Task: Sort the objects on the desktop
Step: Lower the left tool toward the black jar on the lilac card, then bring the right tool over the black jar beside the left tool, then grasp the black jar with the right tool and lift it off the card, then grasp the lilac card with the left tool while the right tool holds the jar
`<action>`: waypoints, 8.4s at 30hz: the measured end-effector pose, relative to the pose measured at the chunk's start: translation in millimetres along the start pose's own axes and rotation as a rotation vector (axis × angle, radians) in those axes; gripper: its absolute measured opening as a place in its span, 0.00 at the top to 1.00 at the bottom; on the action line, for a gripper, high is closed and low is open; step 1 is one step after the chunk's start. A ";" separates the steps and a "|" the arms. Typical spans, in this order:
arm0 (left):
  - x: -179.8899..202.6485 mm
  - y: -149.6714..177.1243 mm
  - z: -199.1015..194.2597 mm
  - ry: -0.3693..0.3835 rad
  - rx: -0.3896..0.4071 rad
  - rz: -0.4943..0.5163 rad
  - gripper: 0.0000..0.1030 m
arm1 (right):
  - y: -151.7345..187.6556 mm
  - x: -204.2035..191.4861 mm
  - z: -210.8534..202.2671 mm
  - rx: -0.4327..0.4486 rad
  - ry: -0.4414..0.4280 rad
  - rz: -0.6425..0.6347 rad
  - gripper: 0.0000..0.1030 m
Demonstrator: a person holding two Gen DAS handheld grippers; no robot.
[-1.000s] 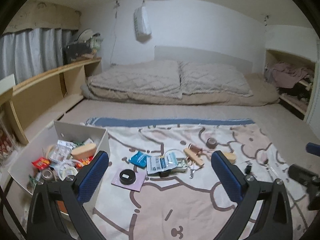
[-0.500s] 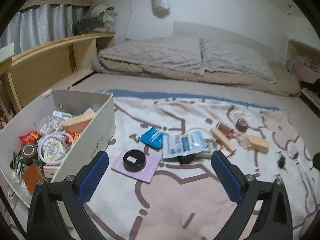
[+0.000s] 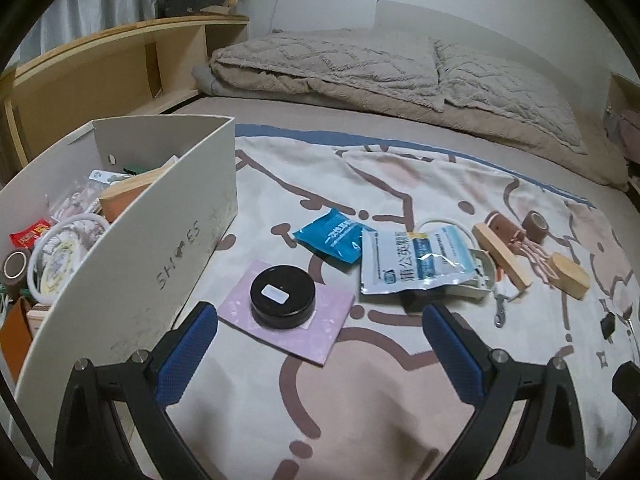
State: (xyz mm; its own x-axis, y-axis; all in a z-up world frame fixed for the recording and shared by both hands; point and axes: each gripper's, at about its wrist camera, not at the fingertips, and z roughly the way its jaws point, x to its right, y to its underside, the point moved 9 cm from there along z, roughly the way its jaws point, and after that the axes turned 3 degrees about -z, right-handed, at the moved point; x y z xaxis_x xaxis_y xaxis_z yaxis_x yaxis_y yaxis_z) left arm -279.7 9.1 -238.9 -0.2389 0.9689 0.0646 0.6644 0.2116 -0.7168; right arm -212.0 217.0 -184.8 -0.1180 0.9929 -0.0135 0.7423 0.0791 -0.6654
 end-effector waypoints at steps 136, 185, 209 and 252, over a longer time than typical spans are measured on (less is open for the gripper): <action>14.1 170.0 -150.1 0.588 -0.283 0.786 0.00 | 125.3 -85.8 -50.0 0.032 -0.230 -0.059 0.14; 99.7 149.9 -71.3 0.449 -0.311 0.755 0.00 | 168.7 -16.9 -36.5 -0.045 -0.127 0.100 0.51; 99.3 176.9 -106.6 0.622 -0.483 0.754 0.00 | 167.4 -22.1 -34.6 -0.028 -0.172 0.112 0.36; 106.6 176.5 -108.6 0.635 -0.518 0.648 0.00 | 169.3 2.0 -52.4 -0.016 -0.006 0.125 0.17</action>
State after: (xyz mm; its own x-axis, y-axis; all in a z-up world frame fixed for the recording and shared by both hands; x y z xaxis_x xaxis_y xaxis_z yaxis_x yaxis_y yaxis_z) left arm -111.0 163.7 -283.1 0.5880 0.7739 0.2351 0.7907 -0.4888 -0.3686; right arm -52.0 237.0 -258.3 -0.0274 0.9946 -0.0999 0.7621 -0.0439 -0.6460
